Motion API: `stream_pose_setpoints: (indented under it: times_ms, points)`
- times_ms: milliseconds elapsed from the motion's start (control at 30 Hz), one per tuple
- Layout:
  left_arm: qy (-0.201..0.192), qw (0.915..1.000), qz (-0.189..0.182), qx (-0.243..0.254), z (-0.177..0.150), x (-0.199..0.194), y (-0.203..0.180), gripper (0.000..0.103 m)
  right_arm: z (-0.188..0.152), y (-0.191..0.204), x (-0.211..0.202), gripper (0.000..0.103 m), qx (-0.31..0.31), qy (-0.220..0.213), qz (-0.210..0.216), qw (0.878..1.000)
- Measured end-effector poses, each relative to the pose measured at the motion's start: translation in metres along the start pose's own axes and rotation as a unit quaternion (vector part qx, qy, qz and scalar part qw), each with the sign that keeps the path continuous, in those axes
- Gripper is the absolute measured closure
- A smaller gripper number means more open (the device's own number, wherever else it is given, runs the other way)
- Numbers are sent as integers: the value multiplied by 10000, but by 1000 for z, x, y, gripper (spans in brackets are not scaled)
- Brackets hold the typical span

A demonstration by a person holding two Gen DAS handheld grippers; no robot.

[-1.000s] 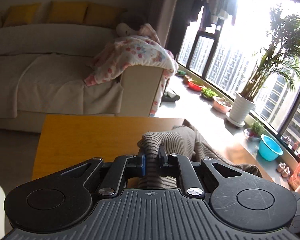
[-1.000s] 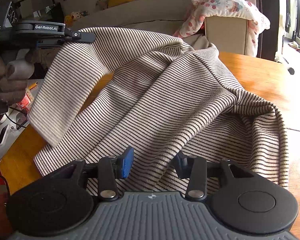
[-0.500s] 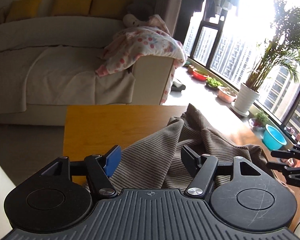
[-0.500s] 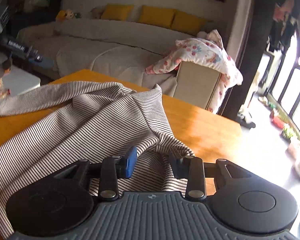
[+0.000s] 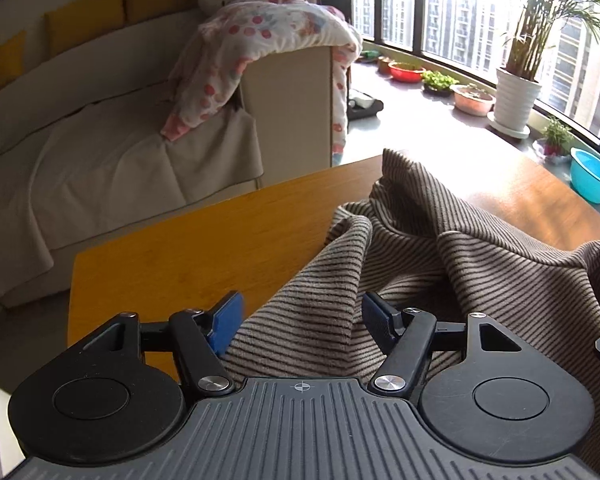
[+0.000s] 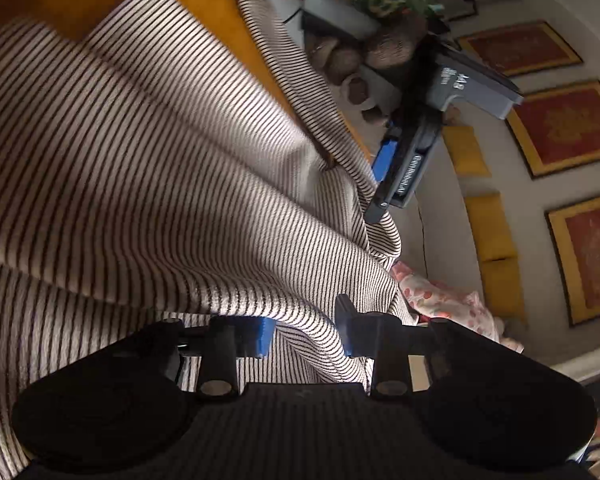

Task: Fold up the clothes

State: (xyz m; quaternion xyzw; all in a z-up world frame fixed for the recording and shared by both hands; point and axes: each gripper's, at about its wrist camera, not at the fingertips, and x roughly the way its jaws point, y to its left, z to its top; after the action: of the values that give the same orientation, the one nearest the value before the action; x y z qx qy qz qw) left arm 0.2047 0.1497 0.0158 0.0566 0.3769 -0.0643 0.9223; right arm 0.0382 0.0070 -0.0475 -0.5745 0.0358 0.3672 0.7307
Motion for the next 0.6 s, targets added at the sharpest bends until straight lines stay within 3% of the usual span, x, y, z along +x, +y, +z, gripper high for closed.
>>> stream_pose_setpoints:
  times_ms: [100, 167, 233, 333, 433, 467, 600]
  points:
    - [23, 9998, 40, -195, 3, 6, 10, 67, -2, -36, 0, 95, 1419, -26, -168, 9897]
    - [-11, 9995, 116, -293, 4, 7, 15, 73, -17, -72, 2, 95, 2624, 99, -396, 9641]
    - [-64, 9989, 266, -377, 4, 9, 21, 76, -52, -111, 8, 95, 3881, 404, -822, 9171]
    - [-95, 9972, 509, -535, 4, 12, 32, 78, -120, -141, 13, 95, 5330, 1016, -1208, 8313]
    - [-85, 9950, 684, -721, 2, 17, 43, 78, -166, -140, 18, 95, 5825, 1590, -1397, 7848]
    - [-97, 9944, 681, -801, 3, 18, 46, 76, -175, -139, 18, 95, 5912, 1718, -1439, 7748]
    - [-144, 9930, 652, -978, 5, 14, 51, 70, -177, -137, 3, 94, 5851, 1863, -1499, 7749]
